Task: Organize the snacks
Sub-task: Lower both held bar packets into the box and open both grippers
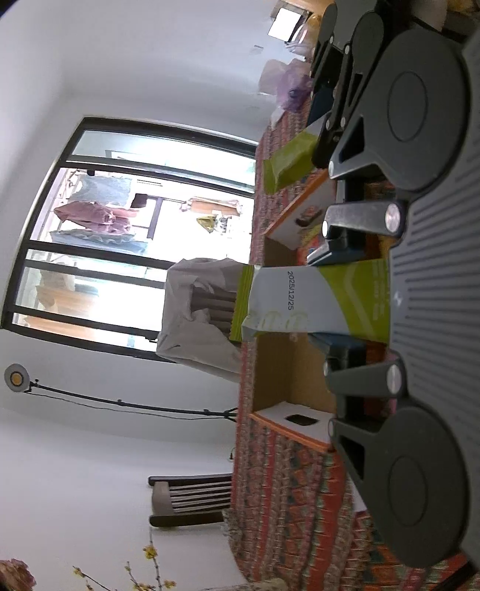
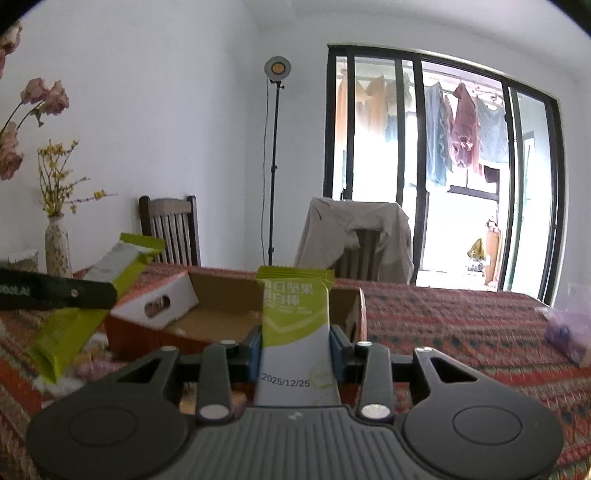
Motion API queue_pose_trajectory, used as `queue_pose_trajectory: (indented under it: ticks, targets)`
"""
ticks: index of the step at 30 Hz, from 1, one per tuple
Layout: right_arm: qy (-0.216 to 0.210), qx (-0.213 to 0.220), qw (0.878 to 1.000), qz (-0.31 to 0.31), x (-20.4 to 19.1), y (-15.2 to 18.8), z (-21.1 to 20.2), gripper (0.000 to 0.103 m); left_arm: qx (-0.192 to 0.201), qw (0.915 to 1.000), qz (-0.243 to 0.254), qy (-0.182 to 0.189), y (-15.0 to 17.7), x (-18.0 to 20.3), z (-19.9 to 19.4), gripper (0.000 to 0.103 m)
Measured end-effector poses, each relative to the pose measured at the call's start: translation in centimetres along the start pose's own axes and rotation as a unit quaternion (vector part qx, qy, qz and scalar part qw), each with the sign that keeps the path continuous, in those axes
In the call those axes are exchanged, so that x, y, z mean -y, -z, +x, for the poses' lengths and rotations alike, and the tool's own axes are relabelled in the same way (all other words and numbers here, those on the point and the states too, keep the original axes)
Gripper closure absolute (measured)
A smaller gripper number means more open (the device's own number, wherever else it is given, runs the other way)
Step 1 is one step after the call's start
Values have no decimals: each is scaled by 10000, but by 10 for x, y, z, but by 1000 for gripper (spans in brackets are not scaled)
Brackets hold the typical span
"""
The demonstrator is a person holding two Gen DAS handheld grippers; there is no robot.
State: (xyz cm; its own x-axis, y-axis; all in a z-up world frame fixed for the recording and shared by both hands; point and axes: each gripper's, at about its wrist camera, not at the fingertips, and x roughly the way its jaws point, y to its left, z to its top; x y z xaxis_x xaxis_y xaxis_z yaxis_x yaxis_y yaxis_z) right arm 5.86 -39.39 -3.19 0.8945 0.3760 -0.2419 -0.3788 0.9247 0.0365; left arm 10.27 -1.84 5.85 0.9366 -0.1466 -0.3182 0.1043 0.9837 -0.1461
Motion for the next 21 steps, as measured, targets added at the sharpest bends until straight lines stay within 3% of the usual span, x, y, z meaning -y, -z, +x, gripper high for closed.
queue_pose_trajectory:
  ticks: [13,21]
  targets:
    - [-232,-163,9989,369,-11,-55,92,67,76,9994,-236,-232,-43,-22,65,65]
    - [-255,-471,9964,656,-15,-56,152,67,-99,9974,-520,-483,-48,-47,117,65]
